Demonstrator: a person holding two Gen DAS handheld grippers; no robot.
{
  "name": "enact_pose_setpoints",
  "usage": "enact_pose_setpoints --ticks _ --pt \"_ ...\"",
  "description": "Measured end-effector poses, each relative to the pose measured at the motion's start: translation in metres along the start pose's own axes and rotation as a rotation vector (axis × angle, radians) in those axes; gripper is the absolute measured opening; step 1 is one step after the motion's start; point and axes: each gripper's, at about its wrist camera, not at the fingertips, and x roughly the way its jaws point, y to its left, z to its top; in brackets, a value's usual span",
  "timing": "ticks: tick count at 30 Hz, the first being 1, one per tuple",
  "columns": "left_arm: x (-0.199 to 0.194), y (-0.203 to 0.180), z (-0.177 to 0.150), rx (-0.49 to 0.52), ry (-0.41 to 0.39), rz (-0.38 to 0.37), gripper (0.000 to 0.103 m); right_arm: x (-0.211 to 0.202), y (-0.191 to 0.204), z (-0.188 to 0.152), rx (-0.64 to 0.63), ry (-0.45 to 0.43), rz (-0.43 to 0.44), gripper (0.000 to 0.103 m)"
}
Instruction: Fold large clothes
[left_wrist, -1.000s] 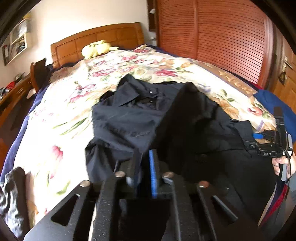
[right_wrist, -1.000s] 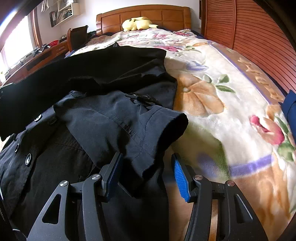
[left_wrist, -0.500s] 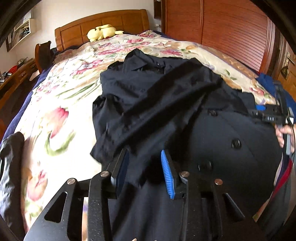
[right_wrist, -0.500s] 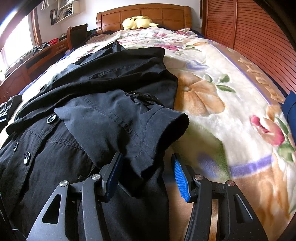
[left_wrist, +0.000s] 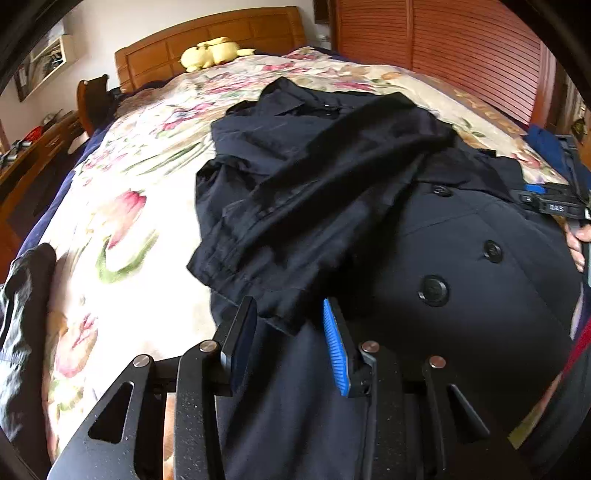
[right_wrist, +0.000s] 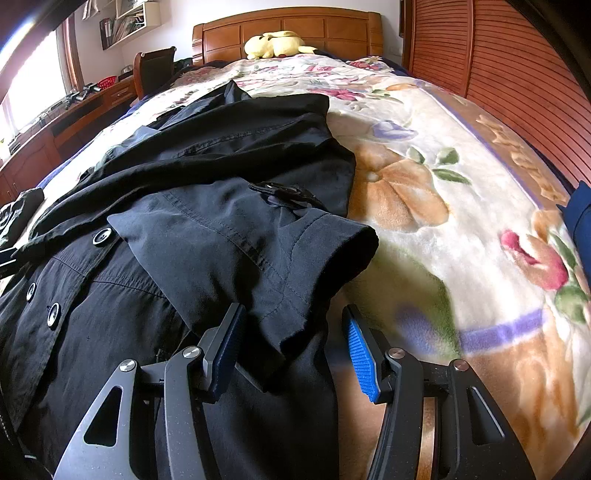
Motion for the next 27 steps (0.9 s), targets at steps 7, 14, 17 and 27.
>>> enact_pose_setpoints --ticks 7,14,17,27 --pt "0.000 0.008 -0.003 -0.021 -0.035 -0.023 0.017 0.000 0.000 0.000 0.001 0.000 0.000 0.056" --pt "-0.024 0.017 0.000 -0.055 -0.125 -0.001 0.007 0.000 0.000 0.000 0.001 0.000 0.000 0.056" --pt "-0.031 0.017 0.000 -0.053 -0.117 0.011 0.007 0.000 0.000 0.000 0.001 0.000 0.000 0.056" --pt "-0.054 0.025 -0.040 -0.089 -0.081 0.020 0.032 0.000 0.000 0.000 0.000 0.001 0.000 0.056"
